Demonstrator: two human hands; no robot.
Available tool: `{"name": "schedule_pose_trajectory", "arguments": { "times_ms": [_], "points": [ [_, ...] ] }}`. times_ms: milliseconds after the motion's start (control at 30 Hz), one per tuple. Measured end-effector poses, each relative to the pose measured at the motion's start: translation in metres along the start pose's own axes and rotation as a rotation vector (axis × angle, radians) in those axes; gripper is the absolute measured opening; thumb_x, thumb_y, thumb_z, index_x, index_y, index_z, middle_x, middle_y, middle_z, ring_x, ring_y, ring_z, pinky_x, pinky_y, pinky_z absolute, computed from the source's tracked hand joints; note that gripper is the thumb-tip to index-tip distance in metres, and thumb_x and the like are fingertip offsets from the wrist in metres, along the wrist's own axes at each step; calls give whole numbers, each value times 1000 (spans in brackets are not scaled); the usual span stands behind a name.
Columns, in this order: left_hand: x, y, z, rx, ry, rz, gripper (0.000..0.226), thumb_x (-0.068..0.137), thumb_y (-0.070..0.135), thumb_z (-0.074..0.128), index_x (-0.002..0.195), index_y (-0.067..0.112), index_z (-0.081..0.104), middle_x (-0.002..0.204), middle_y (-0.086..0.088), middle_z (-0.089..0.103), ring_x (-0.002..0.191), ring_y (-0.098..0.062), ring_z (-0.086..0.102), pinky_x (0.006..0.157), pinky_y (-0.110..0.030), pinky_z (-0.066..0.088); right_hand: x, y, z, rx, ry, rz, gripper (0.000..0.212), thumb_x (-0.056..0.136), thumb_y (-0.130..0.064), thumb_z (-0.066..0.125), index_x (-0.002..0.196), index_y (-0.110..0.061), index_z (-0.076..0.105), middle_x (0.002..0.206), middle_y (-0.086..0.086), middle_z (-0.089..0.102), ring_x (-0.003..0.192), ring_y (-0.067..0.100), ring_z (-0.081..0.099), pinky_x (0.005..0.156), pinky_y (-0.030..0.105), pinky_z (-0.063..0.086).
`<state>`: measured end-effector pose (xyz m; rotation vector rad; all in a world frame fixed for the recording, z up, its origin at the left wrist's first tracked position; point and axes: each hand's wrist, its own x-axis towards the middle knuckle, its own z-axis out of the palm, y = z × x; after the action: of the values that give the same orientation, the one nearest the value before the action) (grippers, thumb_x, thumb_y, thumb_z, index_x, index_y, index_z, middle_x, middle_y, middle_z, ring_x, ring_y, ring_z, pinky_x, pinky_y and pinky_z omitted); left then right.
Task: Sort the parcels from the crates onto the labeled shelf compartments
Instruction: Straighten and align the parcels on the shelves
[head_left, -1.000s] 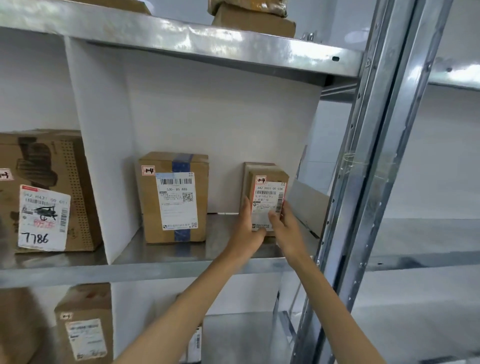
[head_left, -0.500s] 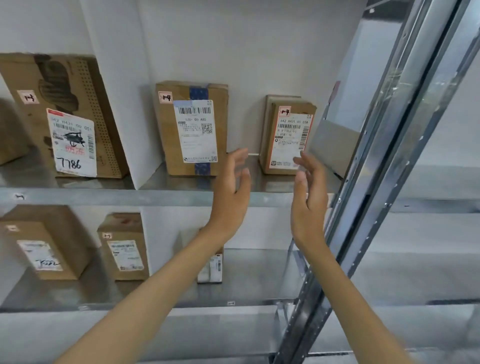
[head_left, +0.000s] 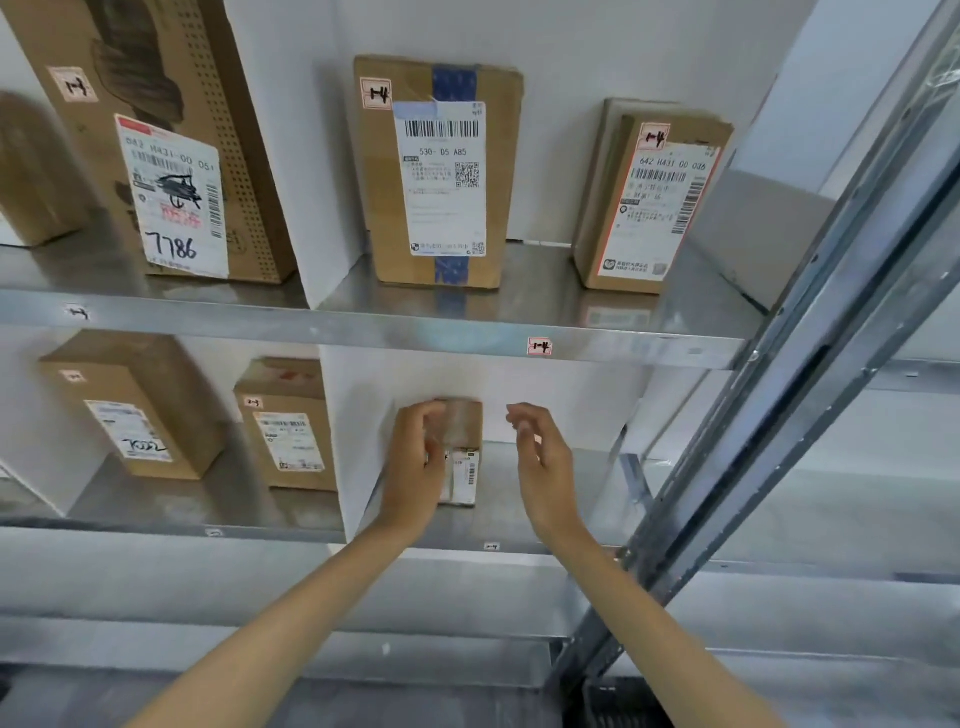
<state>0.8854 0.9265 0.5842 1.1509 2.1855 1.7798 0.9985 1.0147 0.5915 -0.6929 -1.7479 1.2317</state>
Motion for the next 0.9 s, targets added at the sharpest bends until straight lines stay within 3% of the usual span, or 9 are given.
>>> {"name": "schedule_pose_trajectory", "arguments": {
  "times_ms": [67, 167, 233, 300, 433, 500, 667, 800, 900],
  "points": [
    [6, -12, 6, 46, -86, -219, 61, 82, -17, 40, 138, 8, 36, 140, -8, 37, 131, -23, 38, 109, -29, 30, 7, 22, 12, -13, -15, 192, 26, 100, -7, 40, 119, -11, 57, 116, 7, 61, 101, 13, 55, 79, 11, 39],
    [16, -27, 14, 94, -271, -464, 75, 84, -16, 37, 150, 10, 13, 154, -11, 20, 141, -24, 24, 107, -23, 26, 19, 52, 27, -74, -110, 460, 38, 101, -20, 42, 138, -14, 45, 129, 6, 54, 108, 17, 52, 82, 14, 35],
    [20, -35, 18, 89, -305, -553, 70, 84, -17, 38, 147, 7, 19, 145, -17, 36, 130, -29, 40, 86, -13, 45, 25, 64, 36, -102, -188, 561, 46, 102, -26, 40, 146, -15, 35, 145, 6, 43, 130, 21, 44, 102, 22, 32],
    [19, -42, 21, 44, -302, -592, 65, 82, -20, 39, 142, 4, 28, 132, -19, 50, 119, -29, 50, 60, -4, 45, 27, 72, 44, -91, -237, 625, 47, 102, -27, 38, 147, -13, 32, 149, 9, 40, 135, 23, 39, 109, 29, 29],
    [19, -58, 29, -147, -294, -665, 73, 83, -22, 39, 147, 6, 18, 138, -20, 45, 125, -30, 47, 97, -40, 47, 28, 85, 57, -40, -274, 638, 30, 101, -20, 36, 125, -10, 51, 126, 16, 59, 117, 30, 54, 100, 39, 41],
    [23, -63, 33, -164, -284, -667, 72, 86, -18, 42, 148, 6, 15, 140, -21, 43, 126, -32, 46, 101, -49, 43, 30, 90, 60, -24, -287, 624, 28, 100, -19, 35, 123, -14, 51, 121, 11, 61, 111, 26, 55, 97, 38, 42],
    [27, -68, 38, -222, -254, -665, 75, 86, -17, 45, 149, 7, 12, 138, -19, 46, 124, -30, 49, 101, -50, 43, 37, 99, 61, 38, -289, 653, 32, 101, -19, 36, 131, -20, 47, 132, 11, 57, 121, 29, 52, 106, 45, 40],
    [24, -71, 33, -204, -252, -660, 78, 85, -16, 45, 150, 12, 12, 140, -5, 43, 125, -19, 45, 103, -35, 42, 35, 102, 59, 69, -254, 725, 64, 101, -30, 40, 152, -25, 3, 152, 5, 33, 138, 25, 35, 113, 38, 27],
    [20, -73, 25, -183, -205, -673, 74, 90, -7, 44, 151, 16, 10, 154, -7, 28, 138, -23, 33, 113, -39, 30, 25, 103, 58, 24, -172, 647, 63, 100, -35, 40, 152, -27, 5, 152, 6, 33, 137, 23, 36, 105, 29, 28]
  ]
}}
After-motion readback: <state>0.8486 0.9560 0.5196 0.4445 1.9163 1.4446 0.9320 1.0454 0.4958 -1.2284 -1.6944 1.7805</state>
